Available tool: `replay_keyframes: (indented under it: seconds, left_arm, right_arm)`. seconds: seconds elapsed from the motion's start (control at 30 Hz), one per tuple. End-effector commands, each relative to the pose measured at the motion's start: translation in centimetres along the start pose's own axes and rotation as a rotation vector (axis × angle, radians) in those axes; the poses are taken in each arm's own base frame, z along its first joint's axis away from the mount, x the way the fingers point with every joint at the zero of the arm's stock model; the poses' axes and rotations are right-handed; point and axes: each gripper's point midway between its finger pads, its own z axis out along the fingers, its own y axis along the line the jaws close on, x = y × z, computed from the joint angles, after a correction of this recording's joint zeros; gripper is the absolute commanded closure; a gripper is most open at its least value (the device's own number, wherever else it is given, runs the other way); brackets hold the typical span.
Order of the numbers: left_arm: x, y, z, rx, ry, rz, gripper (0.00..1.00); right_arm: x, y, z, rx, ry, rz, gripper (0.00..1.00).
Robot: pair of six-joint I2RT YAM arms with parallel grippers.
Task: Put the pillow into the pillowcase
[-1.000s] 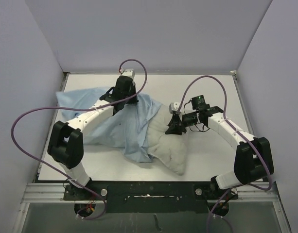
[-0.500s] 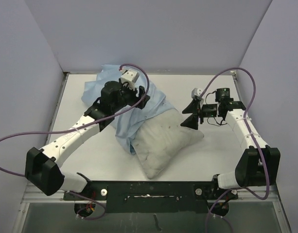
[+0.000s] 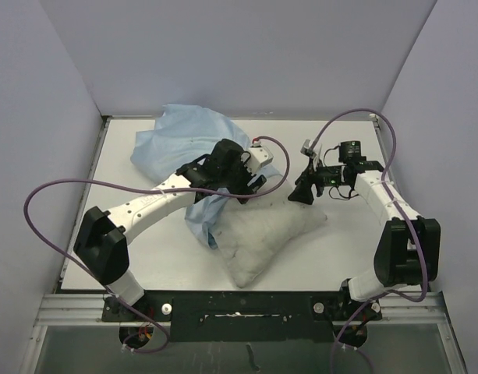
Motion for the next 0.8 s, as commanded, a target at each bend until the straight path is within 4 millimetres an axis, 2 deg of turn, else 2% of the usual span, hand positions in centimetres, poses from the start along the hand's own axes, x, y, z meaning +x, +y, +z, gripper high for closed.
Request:
replay_keyframes:
  seconds: [0.0, 0.2, 0.27, 0.3, 0.33, 0.4, 0.43, 0.47, 0.5, 0.57, 0.63, 0.7, 0.73, 0.77]
  left_arm:
    - [-1.7, 2.2, 0.0, -0.084, 0.009, 0.031, 0.32]
    - [-4.2, 1.1, 0.1, -0.016, -0.07, -0.044, 0.74]
    - [-5.1, 1.0, -0.2, 0.002, -0.099, -0.073, 0.92]
    - [-5.5, 0.9, -0.3, 0.019, -0.11, -0.09, 1.0]
    - [-5.9, 0.9, -0.4, 0.036, -0.121, -0.111, 1.0]
    - [-7.0, -0.1, -0.7, 0.118, -0.159, -0.14, 1.0]
    - [-8.0, -0.9, -1.2, 0.169, -0.197, -0.16, 1.0]
    - [-9.4, -2.0, -1.8, 0.231, -0.245, -0.183, 1.0]
    - [-11.3, -3.5, -2.8, 0.321, -0.315, -0.212, 1.0]
    - [-15.6, -6.9, -5.2, 0.508, -0.461, -0.26, 1.0]
    - [-18.9, -10.4, -8.1, 0.68, -0.569, -0.267, 1.0]
    - [-19.4, -11.5, -9.1, 0.735, -0.603, -0.275, 1.0]
    - [-18.7, -11.5, -8.9, 0.732, -0.602, -0.287, 1.0]
    - [-17.3, -10.8, -8.0, 0.695, -0.59, -0.309, 1.0]
  right_arm:
    - [-0.2, -0.2, 0.7, 0.007, 0.007, -0.018, 0.28]
    - [0.9, -0.4, 1.6, 0.005, 0.053, -0.02, 0.29]
    - [1.2, -0.2, 2.2, -0.002, 0.074, -0.023, 0.33]
    - [1.3, -0.3, 2.4, -0.004, 0.083, -0.023, 0.39]
    - [1.4, -0.2, 2.7, -0.006, 0.092, -0.023, 0.51]
    - [1.3, -0.1, 3.1, -0.017, 0.103, -0.009, 0.83]
    - [0.6, 0.0, 3.3, -0.028, 0.088, -0.002, 0.96]
    - [-0.5, 0.2, 3.6, -0.043, 0.054, 0.008, 1.0]
    - [-2.2, 0.5, 3.8, -0.06, 0.005, 0.015, 1.0]
    - [-7.3, 1.4, 3.4, -0.111, -0.142, 0.057, 1.0]
    - [-12.6, 1.3, 2.4, -0.109, -0.293, 0.023, 1.0]
    - [-15.3, 0.7, 1.5, -0.087, -0.385, 0.004, 1.0]
    - [-15.2, 0.0, 1.3, -0.065, -0.392, 0.005, 1.0]
    - [-14.0, -0.8, 1.5, -0.035, -0.371, 0.015, 1.0]
